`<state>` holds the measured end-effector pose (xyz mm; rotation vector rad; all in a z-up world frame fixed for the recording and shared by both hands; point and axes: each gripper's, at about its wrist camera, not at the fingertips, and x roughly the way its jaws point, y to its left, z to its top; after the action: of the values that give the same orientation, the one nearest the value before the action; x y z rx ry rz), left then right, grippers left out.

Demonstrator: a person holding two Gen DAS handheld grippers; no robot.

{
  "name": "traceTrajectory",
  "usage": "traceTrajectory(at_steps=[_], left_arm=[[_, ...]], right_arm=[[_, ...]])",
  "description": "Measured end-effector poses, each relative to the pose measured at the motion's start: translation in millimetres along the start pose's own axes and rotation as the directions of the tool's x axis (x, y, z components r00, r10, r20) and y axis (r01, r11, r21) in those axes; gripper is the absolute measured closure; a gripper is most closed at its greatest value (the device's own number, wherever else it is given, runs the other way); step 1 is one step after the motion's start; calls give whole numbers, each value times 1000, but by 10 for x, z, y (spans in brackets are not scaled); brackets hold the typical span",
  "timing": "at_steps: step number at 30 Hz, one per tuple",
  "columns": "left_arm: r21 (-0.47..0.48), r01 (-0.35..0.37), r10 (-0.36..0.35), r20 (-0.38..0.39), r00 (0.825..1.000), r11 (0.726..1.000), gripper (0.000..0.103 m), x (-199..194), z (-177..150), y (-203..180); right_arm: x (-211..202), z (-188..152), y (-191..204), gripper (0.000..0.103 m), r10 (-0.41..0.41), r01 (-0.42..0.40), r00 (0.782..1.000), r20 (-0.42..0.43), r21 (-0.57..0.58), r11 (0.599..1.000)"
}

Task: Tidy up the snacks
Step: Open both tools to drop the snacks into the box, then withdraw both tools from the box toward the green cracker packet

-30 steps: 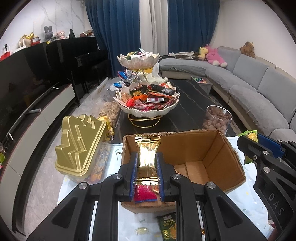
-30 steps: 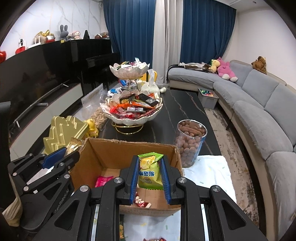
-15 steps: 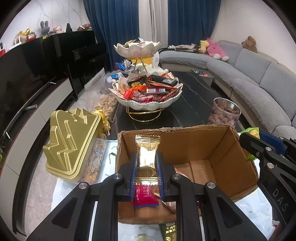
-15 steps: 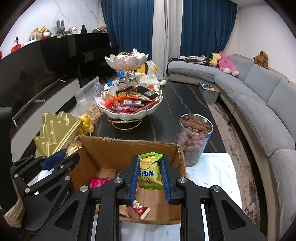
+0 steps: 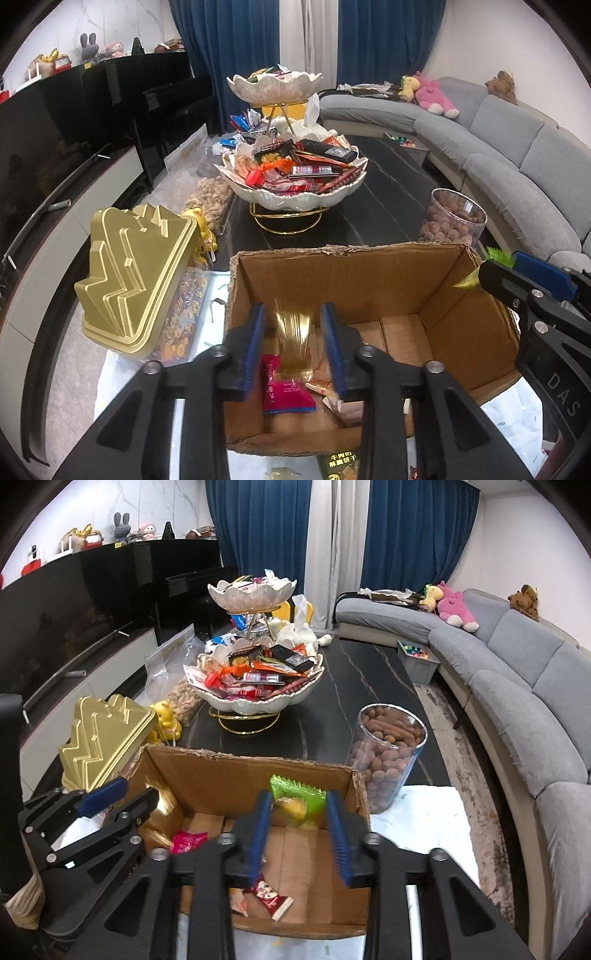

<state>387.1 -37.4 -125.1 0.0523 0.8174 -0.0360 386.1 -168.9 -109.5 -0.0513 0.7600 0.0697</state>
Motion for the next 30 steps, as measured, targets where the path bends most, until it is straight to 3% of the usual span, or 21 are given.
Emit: traceTrajectory(at_steps=[5, 10, 30], left_arm=[[-14, -21, 21, 18, 1000, 1000, 45, -110, 7, 47], [-15, -41, 42, 40, 998, 999, 35, -262, 8, 64], [3, -39, 38, 103, 994, 999, 35, -887, -73, -71]], right_arm=[[-127, 20, -38, 35, -42, 42, 999, 30, 2, 999], [-239, 25, -78, 35, -50, 50, 998, 36, 17, 999], [-906, -66, -176, 35, -76, 72, 991, 111, 42, 997]])
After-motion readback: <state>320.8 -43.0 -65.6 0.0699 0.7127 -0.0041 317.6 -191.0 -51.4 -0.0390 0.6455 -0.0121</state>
